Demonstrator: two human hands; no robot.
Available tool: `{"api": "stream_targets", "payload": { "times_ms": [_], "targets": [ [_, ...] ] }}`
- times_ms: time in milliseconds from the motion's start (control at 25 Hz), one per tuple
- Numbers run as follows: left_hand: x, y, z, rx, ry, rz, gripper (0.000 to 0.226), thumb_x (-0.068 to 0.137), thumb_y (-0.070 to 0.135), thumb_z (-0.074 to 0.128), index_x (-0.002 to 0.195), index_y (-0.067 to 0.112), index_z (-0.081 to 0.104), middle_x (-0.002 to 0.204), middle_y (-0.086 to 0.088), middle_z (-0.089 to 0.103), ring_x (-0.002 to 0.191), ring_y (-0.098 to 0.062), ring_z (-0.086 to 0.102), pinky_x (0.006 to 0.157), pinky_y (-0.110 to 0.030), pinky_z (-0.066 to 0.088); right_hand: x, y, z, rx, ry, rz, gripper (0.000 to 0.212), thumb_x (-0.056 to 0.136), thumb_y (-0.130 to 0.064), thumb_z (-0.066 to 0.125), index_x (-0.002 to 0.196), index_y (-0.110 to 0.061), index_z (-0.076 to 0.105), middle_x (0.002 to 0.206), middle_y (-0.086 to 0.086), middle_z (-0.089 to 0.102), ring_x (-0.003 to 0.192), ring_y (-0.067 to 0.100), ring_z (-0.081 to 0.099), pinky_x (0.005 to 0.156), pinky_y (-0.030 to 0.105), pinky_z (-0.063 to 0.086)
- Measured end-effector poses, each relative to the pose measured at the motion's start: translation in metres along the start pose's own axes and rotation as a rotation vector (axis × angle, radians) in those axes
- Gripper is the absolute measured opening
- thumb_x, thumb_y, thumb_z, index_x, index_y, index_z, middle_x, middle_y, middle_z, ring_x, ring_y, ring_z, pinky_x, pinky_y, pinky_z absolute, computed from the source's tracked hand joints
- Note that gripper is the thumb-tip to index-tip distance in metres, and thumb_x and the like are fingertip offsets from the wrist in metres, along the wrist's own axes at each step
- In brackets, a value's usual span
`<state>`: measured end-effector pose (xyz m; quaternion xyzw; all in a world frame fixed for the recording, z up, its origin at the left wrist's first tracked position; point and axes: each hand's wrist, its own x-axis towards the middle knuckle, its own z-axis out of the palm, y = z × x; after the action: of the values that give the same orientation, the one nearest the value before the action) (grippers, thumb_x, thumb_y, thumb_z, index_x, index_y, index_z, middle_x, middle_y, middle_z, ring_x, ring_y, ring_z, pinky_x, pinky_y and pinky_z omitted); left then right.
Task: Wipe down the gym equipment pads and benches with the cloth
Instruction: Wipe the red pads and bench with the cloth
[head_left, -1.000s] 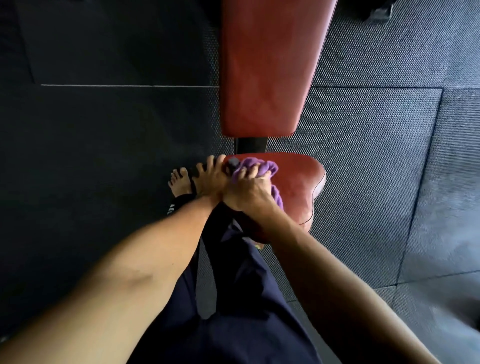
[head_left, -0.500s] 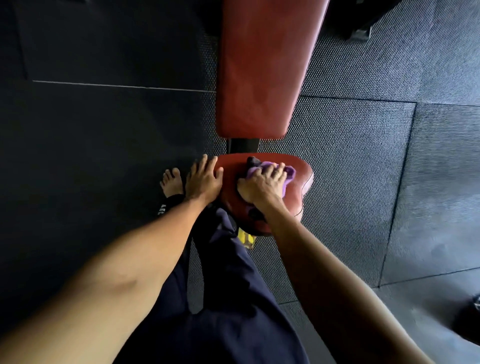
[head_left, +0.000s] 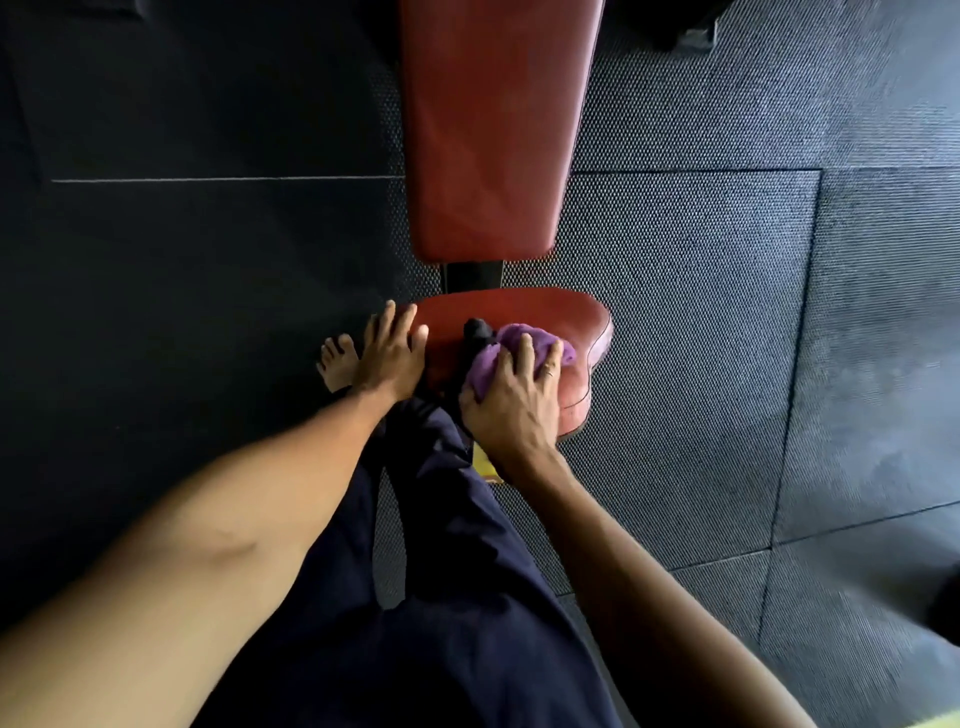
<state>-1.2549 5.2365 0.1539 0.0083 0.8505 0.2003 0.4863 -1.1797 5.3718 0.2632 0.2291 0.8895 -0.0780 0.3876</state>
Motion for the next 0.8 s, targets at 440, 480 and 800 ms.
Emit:
{"api": "stream_targets", "payload": {
  "times_ms": [440, 480, 800],
  "targets": [
    [0.003, -0.032, -0.006, -0.080, 0.021, 0.006, 0.053, 0.108, 0.049, 0.021, 0.159, 0.038, 0.022, 0.169, 0.003, 0.014, 0.152, -0.027, 0.024, 0.122, -0.046, 0.010, 0.008, -0.020, 0.009, -0.101, -0.098, -0.174, 0.106, 0.085, -0.059, 0.062, 0.164, -0.018, 0.005, 0.171, 0.012, -0.007, 0.151, 0.053, -0.009, 0.126, 0.055, 0.001],
    [0.006, -0.038, 0.000, -0.068, 0.053, -0.020, 0.053, 0.106, 0.055, 0.019, 0.158, 0.042, 0.022, 0.168, 0.006, 0.020, 0.149, -0.030, 0.027, 0.121, -0.049, 0.012, 0.009, -0.020, 0.009, -0.100, -0.099, -0.175, 0.104, 0.086, -0.055, 0.062, 0.164, -0.017, 0.005, 0.171, 0.013, -0.007, 0.151, 0.054, -0.009, 0.126, 0.056, 0.002],
    [0.057, -0.112, 0.046, -0.199, 0.088, -0.293, 0.069, 0.090, 0.064, 0.015, 0.139, 0.027, 0.047, 0.142, -0.015, 0.053, 0.135, -0.039, 0.045, 0.111, -0.058, 0.035, 0.049, -0.088, 0.045, -0.129, -0.108, -0.347, 0.089, 0.092, -0.023, 0.058, 0.163, -0.012, 0.005, 0.170, 0.016, -0.005, 0.150, 0.053, -0.015, 0.125, 0.058, -0.005]
  ]
}}
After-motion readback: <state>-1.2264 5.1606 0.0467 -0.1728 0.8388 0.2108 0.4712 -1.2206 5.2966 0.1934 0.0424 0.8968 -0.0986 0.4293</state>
